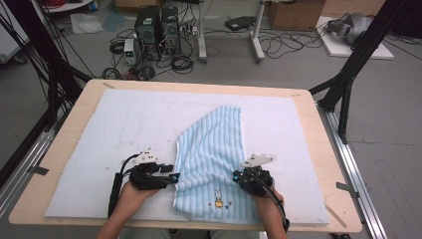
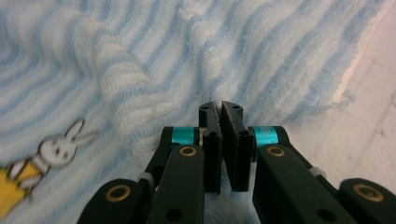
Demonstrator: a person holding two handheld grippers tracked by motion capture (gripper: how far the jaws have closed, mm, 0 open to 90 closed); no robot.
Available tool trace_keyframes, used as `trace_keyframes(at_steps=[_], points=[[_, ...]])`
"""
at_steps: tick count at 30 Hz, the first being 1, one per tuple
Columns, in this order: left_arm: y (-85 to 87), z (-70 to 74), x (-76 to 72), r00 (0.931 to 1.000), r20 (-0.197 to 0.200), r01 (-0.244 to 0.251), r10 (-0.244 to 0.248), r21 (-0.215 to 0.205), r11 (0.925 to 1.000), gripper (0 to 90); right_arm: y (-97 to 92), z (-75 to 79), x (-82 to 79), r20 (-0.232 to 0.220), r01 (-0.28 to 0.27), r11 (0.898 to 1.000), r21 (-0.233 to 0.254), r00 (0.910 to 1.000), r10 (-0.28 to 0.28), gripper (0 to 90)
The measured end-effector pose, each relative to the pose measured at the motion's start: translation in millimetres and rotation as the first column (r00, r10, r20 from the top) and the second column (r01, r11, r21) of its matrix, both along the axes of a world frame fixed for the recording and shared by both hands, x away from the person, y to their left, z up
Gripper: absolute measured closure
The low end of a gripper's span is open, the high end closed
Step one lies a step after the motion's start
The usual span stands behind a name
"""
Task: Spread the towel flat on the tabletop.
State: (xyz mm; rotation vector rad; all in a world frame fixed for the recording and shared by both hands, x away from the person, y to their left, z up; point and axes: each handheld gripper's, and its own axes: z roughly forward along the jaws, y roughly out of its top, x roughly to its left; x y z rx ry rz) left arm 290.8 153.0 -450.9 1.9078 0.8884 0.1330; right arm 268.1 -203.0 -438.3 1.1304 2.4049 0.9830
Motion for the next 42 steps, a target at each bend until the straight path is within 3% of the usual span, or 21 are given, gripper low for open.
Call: trace_keyframes(at_steps=[2, 7, 12, 17, 19, 21, 24, 28, 32, 36, 42], points=[[3.7, 2.0, 2.1, 0.9997, 0.009, -0.021, 0.021, -0.005, 0.9998, 45.7, -8.2, 0.9, -9.1, 0.002, -0.01, 1.0, 0.012, 0.9999, 0.01, 86.7], [11.6, 7.2, 8.2, 0.9985, 0.016, -0.051, 0.052, -0.028, 0.9983, 44.9, -30.4, 3.5, -29.2, 0.01, -0.001, 1.0, 0.017, 0.9999, 0.001, 86.6], [12.7, 10.2, 13.4, 0.998, 0.019, -0.06, 0.061, -0.035, 0.9976, 44.7, -49.1, 2.5, -39.2, 0.003, 0.022, 0.999, 0.024, 0.9997, -0.022, 86.6], [17.0, 11.7, 19.5, 0.9964, 0.027, -0.08, 0.081, -0.048, 0.9957, 44.8, -60.3, 3.8, -45.9, 0.009, 0.045, 0.999, -0.007, 0.9989, -0.045, 85.9], [19.2, 12.3, 21.8, 0.9949, 0.041, -0.09, 0.092, -0.052, 0.9946, 44.8, -63.1, 6.3, -46.5, 0.014, 0.05, 0.999, 0.019, 0.9986, -0.051, 81.4], [21.0, 13.6, 24.3, 0.9933, 0.053, -0.099, 0.103, -0.061, 0.9932, 44.8, -62.8, 10.7, -43.5, 0.034, 0.06, 0.997, 0.056, 0.9975, -0.062, 71.4], [23.8, 16.3, 28.3, 0.9903, 0.079, -0.108, 0.114, -0.08, 0.9909, 44.9, -54.8, 19.3, -30.0, 0.061, 0.063, 0.994, 0.09, 0.9958, -0.068, 62.0], [28.5, 20.4, 35.8, 0.9863, 0.095, -0.127, 0.135, -0.091, 0.9878, 44.6, -29.5, 27.2, 2.2, 0.075, 0.05, 0.993, 0.109, 0.9955, -0.059, 51.7], [32.2, 25.5, 41.6, 0.9846, 0.106, -0.131, 0.139, -0.08, 0.9882, 44.2, 6.4, 27.7, 37.4, 0.069, 0.033, 0.996, 0.079, 0.9969, -0.038, 46.6], [35.1, 29.2, 50.0, 0.9818, 0.116, -0.142, 0.151, -0.079, 0.9867, 43.9, 35.0, 24.6, 67.6, 0.061, 0.023, 0.999, 0.024, 0.9979, -0.024, 46.9], [37.7, 30.0, 63.2, 0.979, 0.124, -0.154, 0.162, -0.07, 0.9856, 44.0, 60.0, 21.4, 102.0, 0.043, 0.004, 1.0, 0.007, 0.999, -0.005, 50.1]])
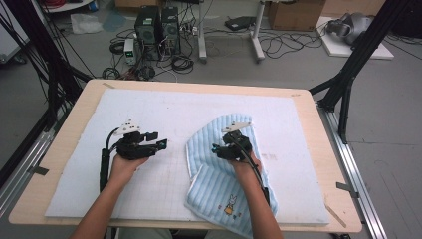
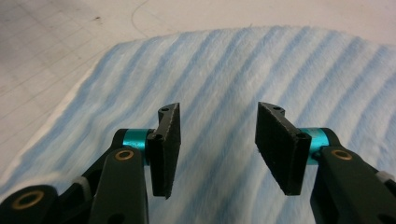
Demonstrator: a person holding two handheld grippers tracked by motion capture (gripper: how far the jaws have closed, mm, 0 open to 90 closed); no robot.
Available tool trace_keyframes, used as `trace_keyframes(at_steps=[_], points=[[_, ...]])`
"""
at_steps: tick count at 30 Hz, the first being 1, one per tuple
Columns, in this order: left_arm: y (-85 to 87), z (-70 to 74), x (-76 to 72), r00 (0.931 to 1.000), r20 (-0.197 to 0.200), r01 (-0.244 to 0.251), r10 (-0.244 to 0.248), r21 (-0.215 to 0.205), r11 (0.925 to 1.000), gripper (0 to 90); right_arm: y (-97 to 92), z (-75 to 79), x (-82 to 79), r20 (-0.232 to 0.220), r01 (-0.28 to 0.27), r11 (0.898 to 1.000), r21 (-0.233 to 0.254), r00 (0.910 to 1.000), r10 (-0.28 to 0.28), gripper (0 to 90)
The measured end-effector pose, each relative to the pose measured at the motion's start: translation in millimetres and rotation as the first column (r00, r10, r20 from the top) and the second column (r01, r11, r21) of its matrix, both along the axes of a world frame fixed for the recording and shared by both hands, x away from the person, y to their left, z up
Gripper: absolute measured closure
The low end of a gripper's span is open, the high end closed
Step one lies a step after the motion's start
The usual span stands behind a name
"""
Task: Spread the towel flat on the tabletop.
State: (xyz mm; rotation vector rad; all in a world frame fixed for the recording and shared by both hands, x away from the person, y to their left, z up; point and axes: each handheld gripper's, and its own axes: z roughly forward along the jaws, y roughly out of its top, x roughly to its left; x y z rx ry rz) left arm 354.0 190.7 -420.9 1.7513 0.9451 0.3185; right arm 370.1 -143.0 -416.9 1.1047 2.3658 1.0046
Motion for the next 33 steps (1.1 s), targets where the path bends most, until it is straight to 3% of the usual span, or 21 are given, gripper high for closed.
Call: trace_keyframes(at_steps=[5, 7, 9, 11, 13, 16, 22, 28, 33], points=[[2.6, -2.0, 8.2, 0.9999, -0.002, -0.014, 0.014, -0.005, 0.9999, 44.0, 13.5, -6.1, 22.1, -0.006, 0.004, 0.999, -0.038, 1.0, -0.004, 50.9], [1.8, -3.7, 10.2, 0.9998, -0.008, -0.02, 0.02, -0.008, 0.9998, 44.0, 15.0, -11.8, 27.7, 0.006, 0.015, 0.998, -0.058, 0.9999, -0.015, 61.8], [0.2, -6.1, 11.6, 0.9998, -0.014, -0.016, 0.016, -0.001, 0.9999, 44.0, 14.0, -19.1, 32.8, -0.025, 0.022, 0.997, -0.07, 0.9994, -0.023, 72.2], [-1.4, -8.3, 12.7, 0.9996, -0.023, -0.013, 0.014, 0.005, 0.9999, 44.0, 10.8, -20.4, 34.6, -0.048, 0.021, 0.999, -0.034, 0.9986, -0.023, 84.7], [-1.4, -9.0, 13.5, 0.9995, -0.025, -0.017, 0.017, 0.003, 0.9998, 44.0, 9.7, -16.0, 30.3, -0.026, -0.005, 0.999, -0.054, 0.9996, 0.003, 87.2], [-1.5, -8.9, 13.4, 0.9995, -0.025, -0.02, 0.02, 0.003, 0.9998, 44.0, 0.6, -5.9, 17.8, 0.002, -0.035, 0.999, -0.013, 0.9994, 0.035, 87.4], [-4.6, -7.0, 12.3, 0.9997, -0.019, -0.017, 0.017, -0.001, 0.9999, 44.1, -29.9, 6.2, -9.3, 0.036, -0.038, 0.999, 0.027, 0.9987, 0.037, 87.3], [-13.3, -7.8, 15.5, 0.9997, -0.023, -0.003, 0.003, 0.0, 1.0, 44.3, -57.8, 1.7, -31.7, 0.018, -0.026, 1.0, -0.011, 0.9995, 0.027, 87.0], [-29.3, -7.3, 21.6, 0.9993, -0.031, 0.019, -0.019, -0.005, 0.9998, 44.2, -69.7, -5.0, -40.4, 0.003, -0.021, 1.0, 0.005, 0.9998, 0.021, 86.3]])
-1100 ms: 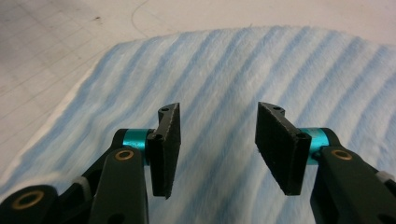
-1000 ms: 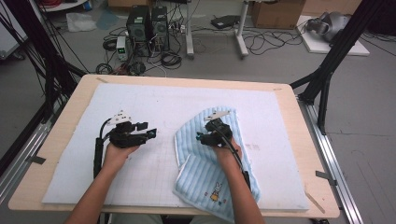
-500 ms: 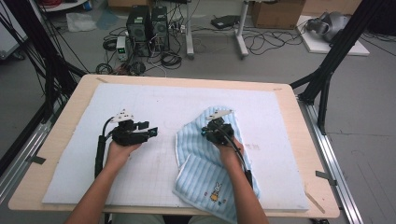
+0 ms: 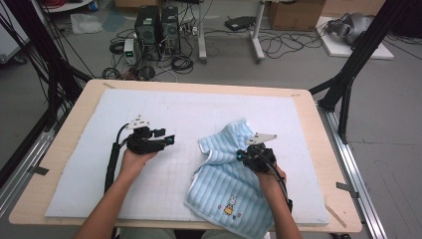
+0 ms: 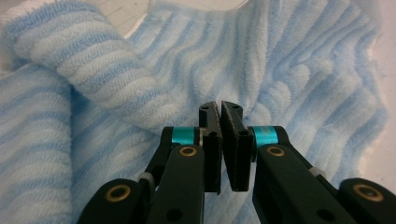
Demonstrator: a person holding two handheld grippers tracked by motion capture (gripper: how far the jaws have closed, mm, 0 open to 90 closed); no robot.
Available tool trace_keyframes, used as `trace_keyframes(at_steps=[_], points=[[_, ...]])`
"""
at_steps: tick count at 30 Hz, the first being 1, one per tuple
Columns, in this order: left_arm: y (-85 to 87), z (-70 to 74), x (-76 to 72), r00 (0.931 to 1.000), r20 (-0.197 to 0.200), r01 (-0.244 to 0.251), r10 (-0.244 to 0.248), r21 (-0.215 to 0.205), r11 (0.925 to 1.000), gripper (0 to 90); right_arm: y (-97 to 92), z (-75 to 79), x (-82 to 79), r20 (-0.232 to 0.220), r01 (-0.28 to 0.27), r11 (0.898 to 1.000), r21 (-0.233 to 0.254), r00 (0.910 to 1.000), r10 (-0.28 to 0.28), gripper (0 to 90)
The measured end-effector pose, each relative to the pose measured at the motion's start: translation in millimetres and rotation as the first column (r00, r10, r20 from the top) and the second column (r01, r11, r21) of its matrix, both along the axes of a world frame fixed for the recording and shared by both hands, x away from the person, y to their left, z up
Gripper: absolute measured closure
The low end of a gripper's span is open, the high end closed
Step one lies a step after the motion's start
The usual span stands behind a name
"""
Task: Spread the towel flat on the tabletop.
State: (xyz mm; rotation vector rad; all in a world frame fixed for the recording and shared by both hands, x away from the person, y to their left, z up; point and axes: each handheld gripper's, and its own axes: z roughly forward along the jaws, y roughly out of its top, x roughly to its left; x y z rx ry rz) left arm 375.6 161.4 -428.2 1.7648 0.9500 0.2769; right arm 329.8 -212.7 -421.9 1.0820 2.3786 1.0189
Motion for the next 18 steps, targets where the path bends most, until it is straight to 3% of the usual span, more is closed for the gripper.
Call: trace_keyframes(at_steps=[1, 3, 5, 6, 8, 10, 15, 18], points=[[-4.9, 0.5, 1.4, 0.9999, 0.0, 0.011, -0.011, 0.0, 0.9999, 44.2, 0.6, -1.1, -0.2, -0.004, -0.006, 1.0, -0.008, 1.0, 0.006, 85.1], [-15.8, 1.4, 5.3, 0.9994, 0.0, 0.036, -0.036, 0.01, 0.9993, 43.7, 2.1, -1.5, 0.0, 0.005, -0.006, 1.0, -0.013, 1.0, 0.006, 74.2], [-28.3, 0.8, 10.6, 0.9988, -0.003, 0.05, -0.05, 0.027, 0.9984, 43.1, 0.2, 2.0, -1.3, 0.03, -0.009, 1.0, 0.023, 0.9995, 0.009, 69.4], [-34.9, -0.1, 14.1, 0.9983, -0.01, 0.058, -0.058, 0.035, 0.9977, 43.0, -1.4, 5.0, -2.9, 0.049, 0.002, 0.999, 0.041, 0.9988, -0.004, 62.8], [-48.5, -2.7, 20.1, 0.9974, -0.02, 0.07, -0.069, 0.034, 0.997, 42.8, -7.0, 10.7, -5.4, 0.075, 0.015, 0.996, 0.088, 0.997, -0.021, 60.9], [-62.0, -6.5, 25.1, 0.9955, -0.035, 0.09, -0.088, 0.047, 0.9949, 42.8, -12.2, 15.3, -7.9, 0.104, 0.021, 0.996, 0.092, 0.9941, -0.03, 59.8], [-87.3, -13.0, 31.9, 0.9917, -0.04, 0.125, -0.122, 0.078, 0.9891, 42.4, -23.9, 18.0, -9.5, 0.099, 0.049, 0.992, 0.117, 0.9933, -0.06, 52.7], [-95.7, -15.7, 35.1, 0.9902, -0.047, 0.136, -0.131, 0.125, 0.9828, 42.4, -27.6, 15.6, -9.4, 0.094, 0.062, 0.992, 0.105, 0.993, -0.072, 47.3]])
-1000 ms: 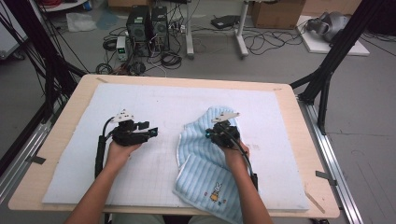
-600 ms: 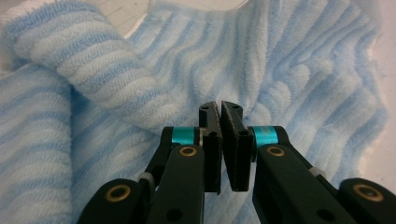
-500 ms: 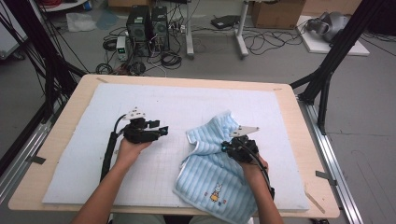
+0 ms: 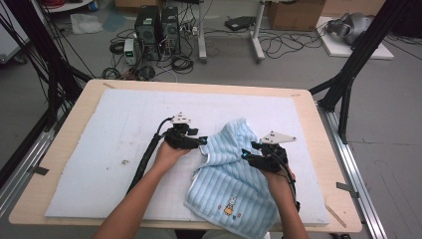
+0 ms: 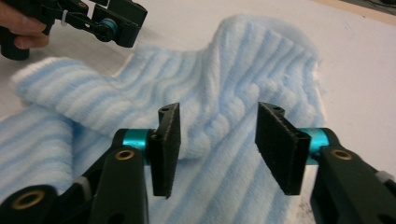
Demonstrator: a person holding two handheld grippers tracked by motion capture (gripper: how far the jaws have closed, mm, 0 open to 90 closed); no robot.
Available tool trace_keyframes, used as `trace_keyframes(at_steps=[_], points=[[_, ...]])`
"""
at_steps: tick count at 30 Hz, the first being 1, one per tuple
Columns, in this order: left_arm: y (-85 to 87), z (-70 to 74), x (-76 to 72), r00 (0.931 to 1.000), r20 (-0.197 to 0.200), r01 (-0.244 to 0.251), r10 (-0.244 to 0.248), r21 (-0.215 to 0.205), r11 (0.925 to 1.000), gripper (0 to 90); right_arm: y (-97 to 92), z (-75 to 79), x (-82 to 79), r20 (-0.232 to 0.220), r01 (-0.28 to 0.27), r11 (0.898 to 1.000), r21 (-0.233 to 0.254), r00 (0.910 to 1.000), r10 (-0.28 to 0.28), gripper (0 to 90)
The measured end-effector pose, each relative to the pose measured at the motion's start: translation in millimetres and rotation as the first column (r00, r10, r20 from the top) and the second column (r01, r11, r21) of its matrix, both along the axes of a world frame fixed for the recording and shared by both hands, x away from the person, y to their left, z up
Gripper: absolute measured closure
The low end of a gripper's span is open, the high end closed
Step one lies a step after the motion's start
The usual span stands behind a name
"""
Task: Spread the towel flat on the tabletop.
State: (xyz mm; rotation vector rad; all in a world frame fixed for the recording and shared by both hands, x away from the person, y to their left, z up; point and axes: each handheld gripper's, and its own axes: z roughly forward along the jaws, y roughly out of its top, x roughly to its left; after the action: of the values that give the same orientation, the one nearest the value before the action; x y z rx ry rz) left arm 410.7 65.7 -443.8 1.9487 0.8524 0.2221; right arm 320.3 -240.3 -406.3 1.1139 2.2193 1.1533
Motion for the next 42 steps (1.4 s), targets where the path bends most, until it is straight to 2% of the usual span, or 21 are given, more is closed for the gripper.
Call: trace_keyframes(at_steps=[2, 6, 8, 10, 13, 14, 19, 22, 25, 30, 34, 37, 39, 42], points=[[-4.0, -2.2, 1.7, 1.0, -0.008, 0.001, 0.0, 0.043, 0.9991, 42.4, -2.8, -1.3, -0.5, -0.005, 0.017, 1.0, -0.009, 0.9998, -0.017, 44.2], [-11.0, -5.9, 1.5, 0.9999, -0.009, 0.008, -0.007, 0.109, 0.994, 45.4, -10.3, -2.3, -3.4, 0.005, 0.057, 0.998, 0.002, 0.9984, -0.057, 39.6], [-13.8, -5.8, -0.7, 0.9997, 0.021, 0.01, -0.014, 0.159, 0.9872, 49.8, -13.1, -3.3, -4.0, 0.0, 0.067, 0.998, 0.005, 0.9977, -0.067, 39.5], [-14.4, -4.9, -2.0, 0.9992, 0.035, 0.011, -0.018, 0.18, 0.9837, 56.7, -14.4, -4.2, -3.7, -0.001, 0.072, 0.997, 0.007, 0.9974, -0.072, 39.2], [-15.5, -4.4, -4.2, 0.997, 0.057, 0.041, -0.052, 0.187, 0.9815, 78.1, -14.3, -4.5, -3.1, 0.002, 0.075, 0.997, 0.002, 0.9972, -0.075, 39.2], [-16.1, -4.1, -4.9, 0.9962, 0.068, 0.04, -0.054, 0.195, 0.9799, 82.1, -13.8, -4.8, -2.7, -0.001, 0.075, 0.997, 0.004, 0.9972, -0.075, 39.2], [-2.3, -2.0, -1.0, 0.9992, 0.037, 0.009, -0.016, 0.183, 0.9831, 84.6, -13.2, -5.6, -2.2, -0.008, 0.077, 0.997, -0.002, 0.997, -0.077, 39.2], [19.4, 1.6, 4.5, 0.9989, 0.02, -0.046, 0.043, 0.145, 0.9883, 84.8, -12.7, -5.5, -1.8, -0.007, 0.075, 0.997, -0.001, 0.9971, -0.075, 39.4], [42.1, 5.9, 9.5, 0.9949, 0.013, -0.101, 0.1, 0.107, 0.9891, 84.7, -9.9, -5.3, -1.1, -0.01, 0.069, 0.998, -0.001, 0.9976, -0.069, 39.5], [72.7, 8.8, 16.1, 0.9875, 0.0, -0.157, 0.157, 0.083, 0.9841, 84.7, -2.4, -5.0, 1.8, -0.008, 0.054, 0.999, -0.004, 0.9985, -0.054, 39.5], [91.6, 7.0, 21.6, 0.9782, -0.021, -0.205, 0.207, 0.049, 0.9775, 84.7, 2.7, -4.2, 4.1, -0.005, 0.04, 0.999, -0.002, 0.9992, -0.04, 39.5], [102.1, 4.8, 25.1, 0.9739, -0.033, -0.223, 0.225, 0.036, 0.9741, 84.6, 4.9, -4.0, 5.8, -0.011, 0.038, 0.999, 0.001, 0.9992, -0.038, 39.4], [107.9, 4.2, 26.6, 0.9738, -0.033, -0.223, 0.225, 0.049, 0.9736, 84.7, 5.7, -3.8, 6.9, -0.01, 0.034, 0.999, 0.001, 0.9994, -0.034, 39.5], [116.1, 4.8, 29.0, 0.9694, -0.024, -0.243, 0.244, 0.047, 0.9689, 84.7, 5.5, -4.2, 8.5, -0.011, 0.034, 0.999, 0.003, 0.9994, -0.034, 39.4]])
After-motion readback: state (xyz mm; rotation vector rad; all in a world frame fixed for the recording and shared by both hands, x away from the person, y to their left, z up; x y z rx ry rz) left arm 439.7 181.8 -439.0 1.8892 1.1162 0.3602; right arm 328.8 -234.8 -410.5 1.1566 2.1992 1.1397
